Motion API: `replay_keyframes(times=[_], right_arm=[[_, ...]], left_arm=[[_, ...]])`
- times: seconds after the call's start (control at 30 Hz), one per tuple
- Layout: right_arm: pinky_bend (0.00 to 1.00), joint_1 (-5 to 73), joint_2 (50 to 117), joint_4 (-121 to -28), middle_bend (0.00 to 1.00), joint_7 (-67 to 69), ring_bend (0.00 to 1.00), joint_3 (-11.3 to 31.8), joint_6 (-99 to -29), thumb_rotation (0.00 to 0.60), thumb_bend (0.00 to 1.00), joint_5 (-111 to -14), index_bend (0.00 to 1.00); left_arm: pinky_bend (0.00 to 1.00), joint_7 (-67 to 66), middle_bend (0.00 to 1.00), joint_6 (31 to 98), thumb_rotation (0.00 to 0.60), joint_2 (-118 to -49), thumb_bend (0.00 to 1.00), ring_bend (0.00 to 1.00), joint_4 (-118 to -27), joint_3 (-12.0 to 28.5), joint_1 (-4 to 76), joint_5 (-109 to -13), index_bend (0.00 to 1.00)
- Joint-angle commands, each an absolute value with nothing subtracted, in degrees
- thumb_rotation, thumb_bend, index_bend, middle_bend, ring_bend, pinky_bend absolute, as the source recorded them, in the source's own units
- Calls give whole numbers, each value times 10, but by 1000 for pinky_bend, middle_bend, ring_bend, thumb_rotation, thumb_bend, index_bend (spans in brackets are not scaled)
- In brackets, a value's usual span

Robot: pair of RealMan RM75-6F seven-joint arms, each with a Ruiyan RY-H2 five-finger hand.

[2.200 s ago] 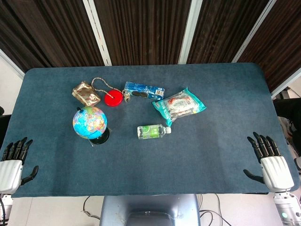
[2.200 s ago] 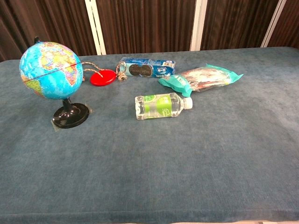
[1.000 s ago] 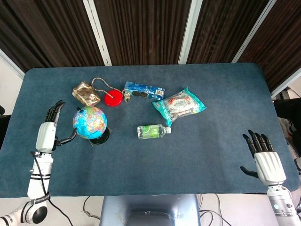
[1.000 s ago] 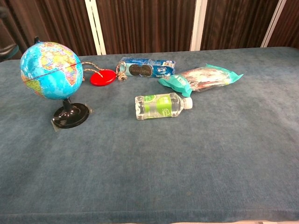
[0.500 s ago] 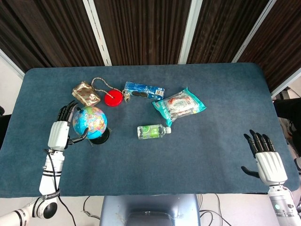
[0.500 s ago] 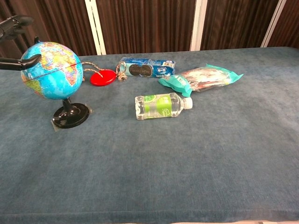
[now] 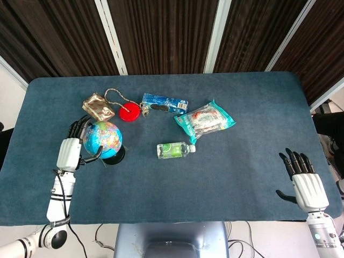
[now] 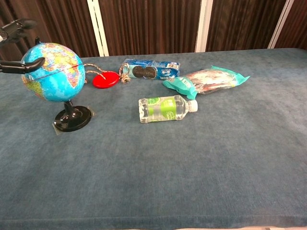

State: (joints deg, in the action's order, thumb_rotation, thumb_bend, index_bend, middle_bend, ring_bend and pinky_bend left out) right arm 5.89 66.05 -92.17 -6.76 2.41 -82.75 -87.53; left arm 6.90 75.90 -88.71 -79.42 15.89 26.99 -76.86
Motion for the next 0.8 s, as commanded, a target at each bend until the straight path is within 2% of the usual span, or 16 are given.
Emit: replay_keyframes(times=[0.03, 0.8], right_arm=[[0, 59, 660, -922, 0, -68, 0, 24, -827, 600, 150, -875, 0], [0, 58, 660, -924, 0, -70, 0, 23, -830, 600, 150, -876, 0]], left_arm=[[32, 69, 0, 759, 478, -886, 327, 0, -795, 159, 269, -765, 0], [34, 85, 0, 756, 488, -876, 326, 0, -780, 154, 256, -745, 0]])
